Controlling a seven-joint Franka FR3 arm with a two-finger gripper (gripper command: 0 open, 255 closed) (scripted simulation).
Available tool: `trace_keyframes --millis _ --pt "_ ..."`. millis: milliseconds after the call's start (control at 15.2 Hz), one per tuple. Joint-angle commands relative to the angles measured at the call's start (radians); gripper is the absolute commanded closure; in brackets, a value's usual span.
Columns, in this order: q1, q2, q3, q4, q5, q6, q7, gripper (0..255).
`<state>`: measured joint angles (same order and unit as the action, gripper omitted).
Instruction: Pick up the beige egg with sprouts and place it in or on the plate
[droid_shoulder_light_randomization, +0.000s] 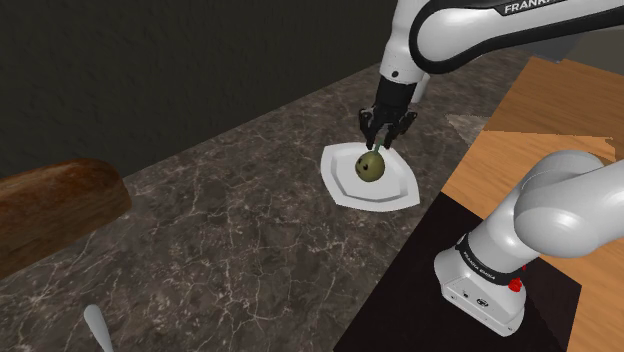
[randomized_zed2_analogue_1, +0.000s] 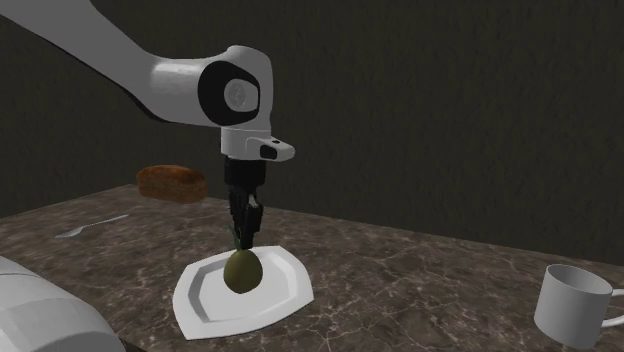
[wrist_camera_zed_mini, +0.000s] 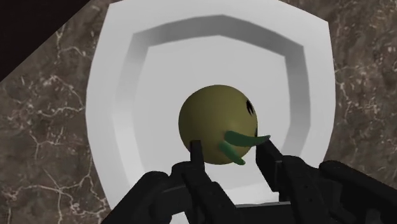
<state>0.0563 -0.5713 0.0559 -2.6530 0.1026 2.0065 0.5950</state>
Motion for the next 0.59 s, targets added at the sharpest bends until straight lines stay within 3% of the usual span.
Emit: trace_keyframes --millis 0,264,528 --pt "0.0 0.001 0.0 -0.002 0.0 -0.001 0.0 0" --pt "0.0 0.001 0.0 -0.003 0.0 -0.001 0.0 0" --pt "-0.006 -0.027 -0.009 0.107 -0.011 -0.139 0.002 0"
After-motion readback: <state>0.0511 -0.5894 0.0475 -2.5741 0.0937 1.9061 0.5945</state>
